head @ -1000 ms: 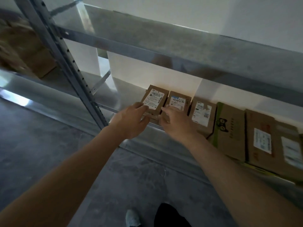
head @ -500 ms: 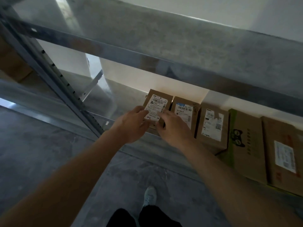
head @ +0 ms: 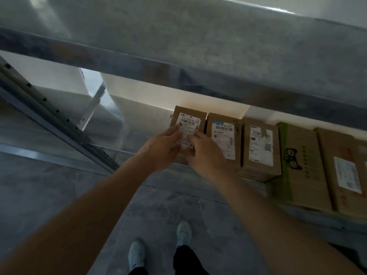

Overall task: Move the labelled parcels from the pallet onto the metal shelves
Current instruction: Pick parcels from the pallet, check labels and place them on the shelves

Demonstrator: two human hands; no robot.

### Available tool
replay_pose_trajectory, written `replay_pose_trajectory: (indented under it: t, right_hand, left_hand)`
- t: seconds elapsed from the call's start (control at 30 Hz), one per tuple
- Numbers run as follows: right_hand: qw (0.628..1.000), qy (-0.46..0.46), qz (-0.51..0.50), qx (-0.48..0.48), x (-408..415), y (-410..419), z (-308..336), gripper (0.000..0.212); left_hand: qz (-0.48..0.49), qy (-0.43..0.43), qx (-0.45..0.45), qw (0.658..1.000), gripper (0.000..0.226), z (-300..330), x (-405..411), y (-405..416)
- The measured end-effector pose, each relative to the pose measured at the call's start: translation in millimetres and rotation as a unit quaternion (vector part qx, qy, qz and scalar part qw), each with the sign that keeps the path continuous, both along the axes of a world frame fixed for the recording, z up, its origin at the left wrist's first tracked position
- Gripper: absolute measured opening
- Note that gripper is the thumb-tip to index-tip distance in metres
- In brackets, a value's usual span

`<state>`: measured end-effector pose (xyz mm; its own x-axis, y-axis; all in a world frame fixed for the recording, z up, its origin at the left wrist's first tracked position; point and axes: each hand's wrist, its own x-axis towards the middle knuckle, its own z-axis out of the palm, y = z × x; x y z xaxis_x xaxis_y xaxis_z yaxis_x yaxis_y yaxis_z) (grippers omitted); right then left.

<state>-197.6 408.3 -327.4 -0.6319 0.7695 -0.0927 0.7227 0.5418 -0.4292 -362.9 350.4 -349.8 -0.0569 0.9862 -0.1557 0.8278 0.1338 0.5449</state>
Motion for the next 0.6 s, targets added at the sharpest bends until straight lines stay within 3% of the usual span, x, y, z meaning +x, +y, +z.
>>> replay_pose_trajectory:
  t: [0.2, 0.43, 0.6]
  right_hand:
    - [0.999, 0.0, -0.016, 0.03, -15.9, -22.5, -11.9, 0.037]
    - [0.995, 0.028, -0.08, 0.043, -26.0, -40.9, -20.2, 0.045]
    - [0.995, 0.054, -0.067, -0.059, -31.9, -40.9, -31.2, 0.063]
  left_hand:
    - [0.004, -0.024, 0.006, 1.0, 0.055, -5.9, -13.8, -19.7]
    - [-0.014, 0.017, 0.061, 0.998, 0.046, -7.9, -35.2, -40.4]
    - [-0.028, -0.025, 0.068, 0.997, 0.058, -22.7, -40.2, -32.8]
